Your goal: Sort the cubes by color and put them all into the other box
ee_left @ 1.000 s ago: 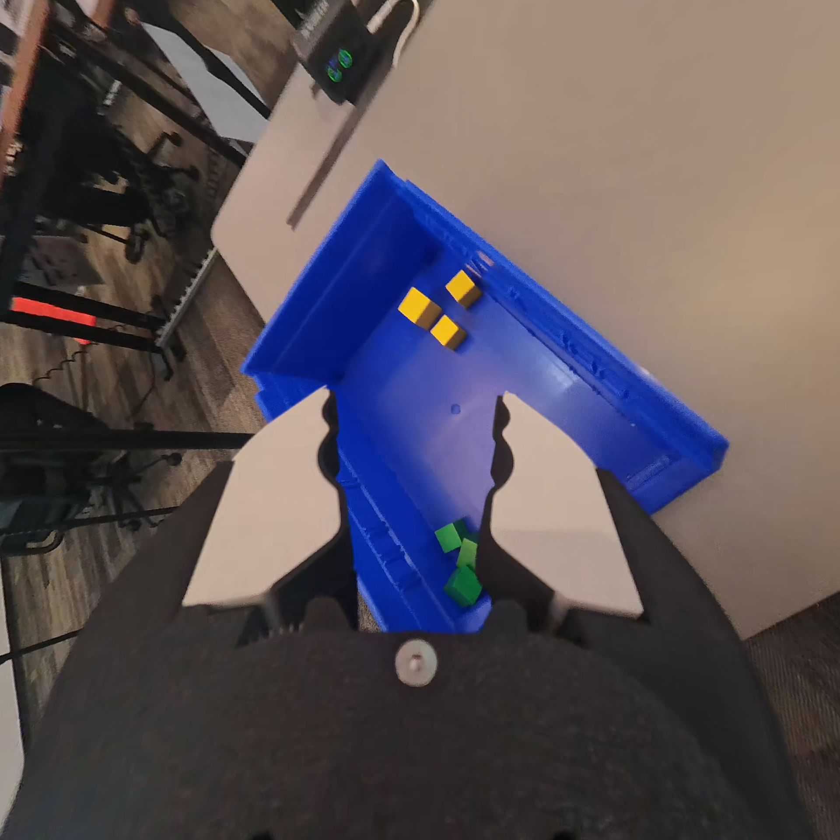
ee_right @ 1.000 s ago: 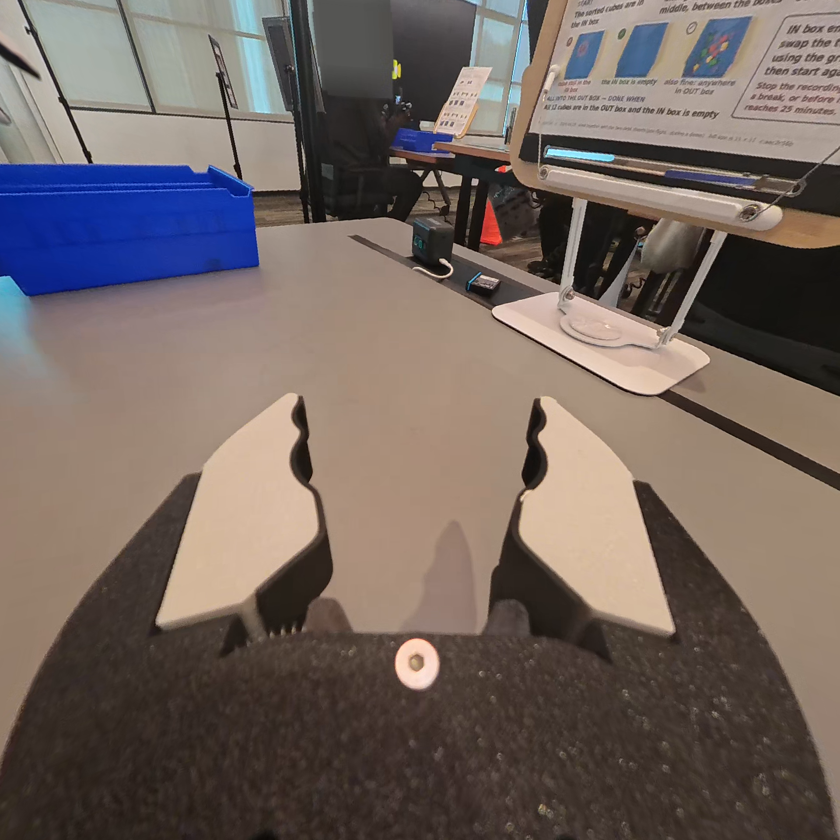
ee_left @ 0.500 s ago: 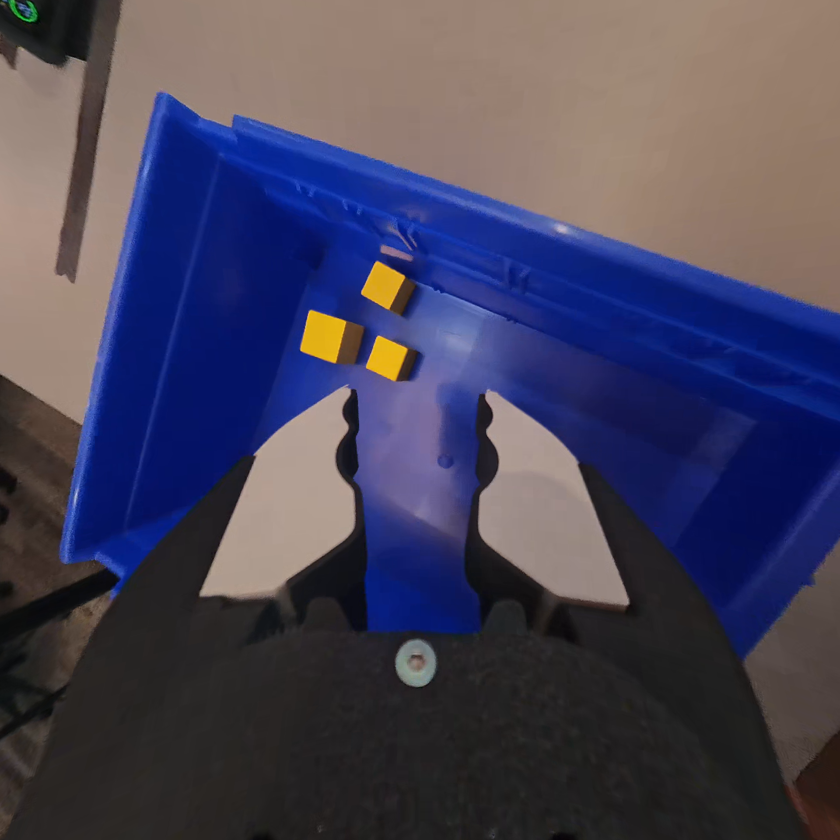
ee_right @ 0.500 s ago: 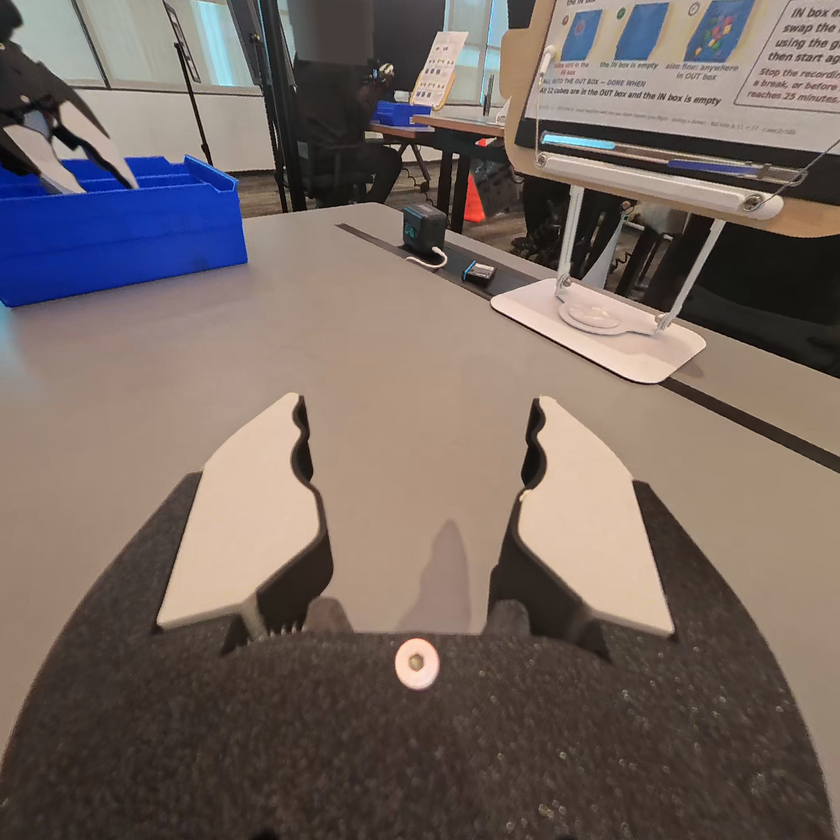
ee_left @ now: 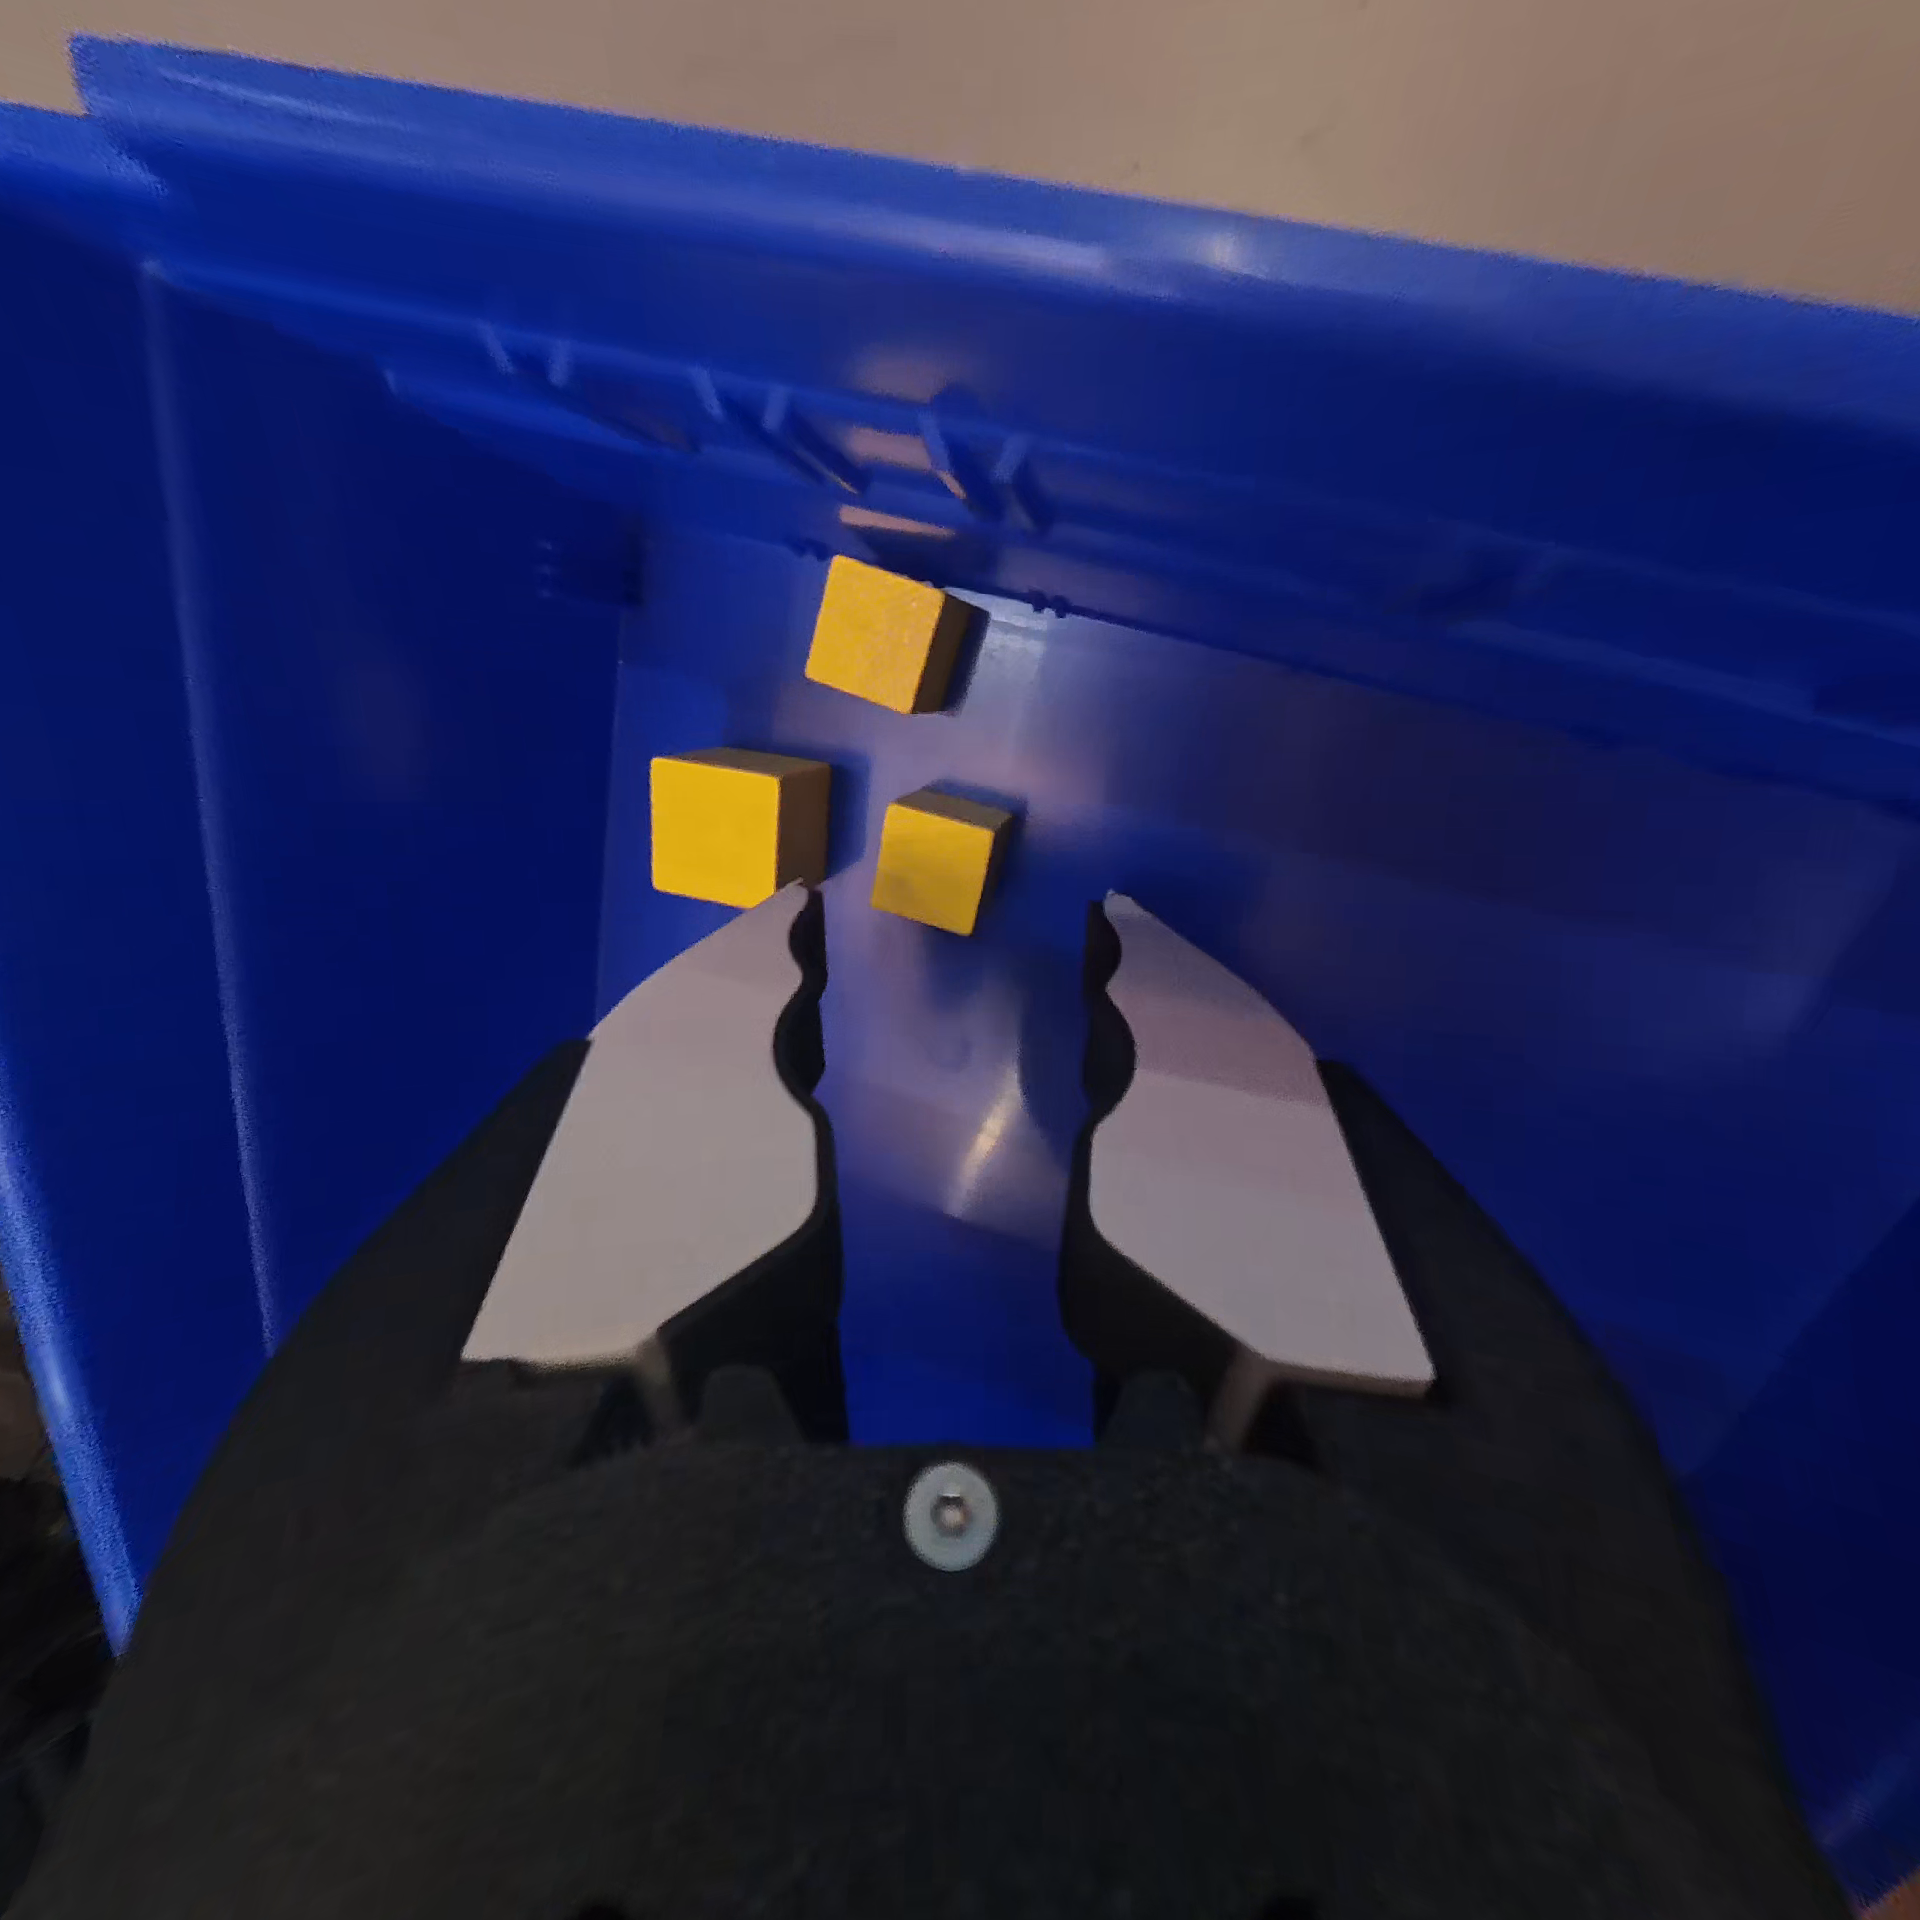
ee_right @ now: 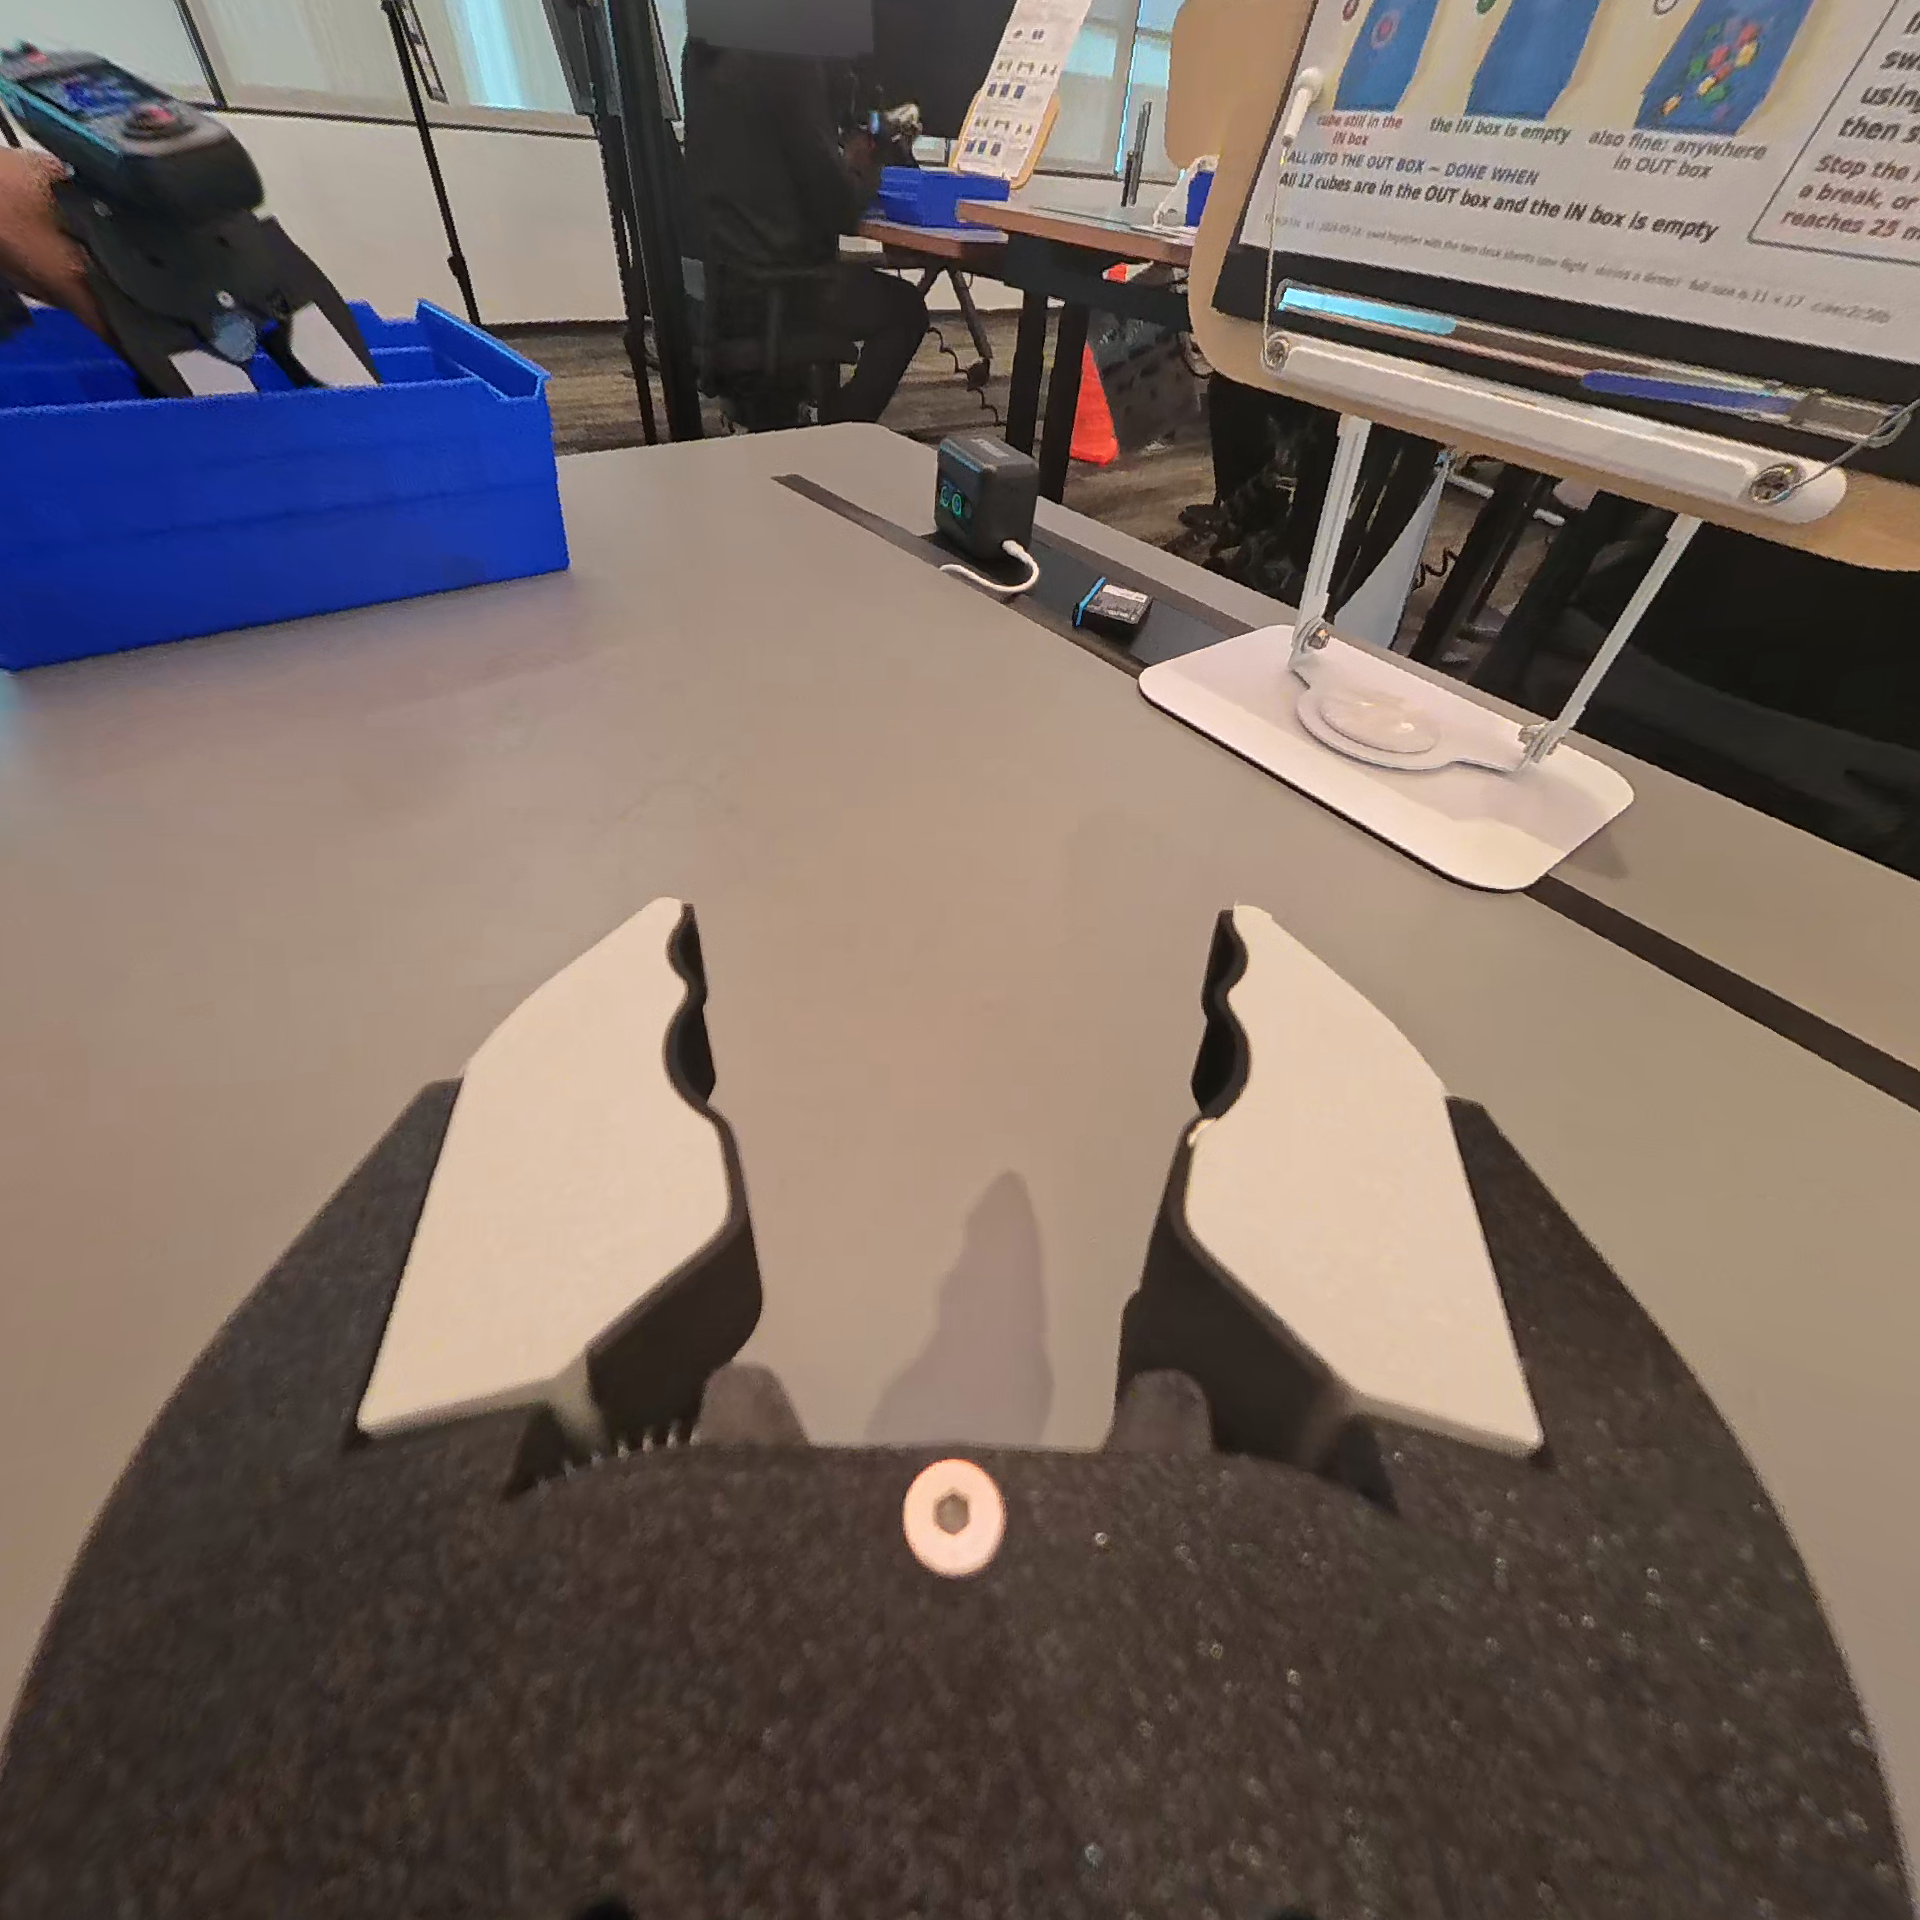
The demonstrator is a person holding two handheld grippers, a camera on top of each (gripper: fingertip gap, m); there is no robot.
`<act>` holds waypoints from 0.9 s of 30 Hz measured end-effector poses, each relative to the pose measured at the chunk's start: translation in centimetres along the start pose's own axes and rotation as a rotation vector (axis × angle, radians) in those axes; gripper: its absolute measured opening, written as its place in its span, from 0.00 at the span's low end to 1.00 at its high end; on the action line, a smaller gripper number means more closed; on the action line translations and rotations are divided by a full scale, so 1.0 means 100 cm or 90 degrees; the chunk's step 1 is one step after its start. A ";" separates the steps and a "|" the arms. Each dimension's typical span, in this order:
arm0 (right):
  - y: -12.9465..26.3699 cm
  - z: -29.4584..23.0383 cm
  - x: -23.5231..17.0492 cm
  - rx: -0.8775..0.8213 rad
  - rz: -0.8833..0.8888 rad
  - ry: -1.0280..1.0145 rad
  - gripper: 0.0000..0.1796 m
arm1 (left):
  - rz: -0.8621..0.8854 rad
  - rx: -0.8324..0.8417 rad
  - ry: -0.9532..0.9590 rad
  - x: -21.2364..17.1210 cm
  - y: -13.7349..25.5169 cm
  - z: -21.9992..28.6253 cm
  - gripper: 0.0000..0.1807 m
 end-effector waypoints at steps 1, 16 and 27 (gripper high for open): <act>0.000 0.000 -0.001 0.001 0.000 -0.003 0.51 | -0.003 -0.001 -0.003 0.001 -0.002 0.000 0.26; 0.014 0.001 -0.013 0.032 0.038 -0.055 0.50 | 0.090 -0.005 0.142 -0.015 0.010 -0.005 0.12; 0.004 -0.004 -0.006 0.211 0.103 -0.170 0.49 | 0.482 0.221 0.251 0.057 0.182 0.031 0.12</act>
Point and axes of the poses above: each gripper's, where its closed fingertips meet, y back along the fingers, x out of its top, z = x × y across the jaws, the point moved 9 cm from there along y, back along the fingers, and after that the axes turned 9 degrees about -z, right-handed, at the moved point
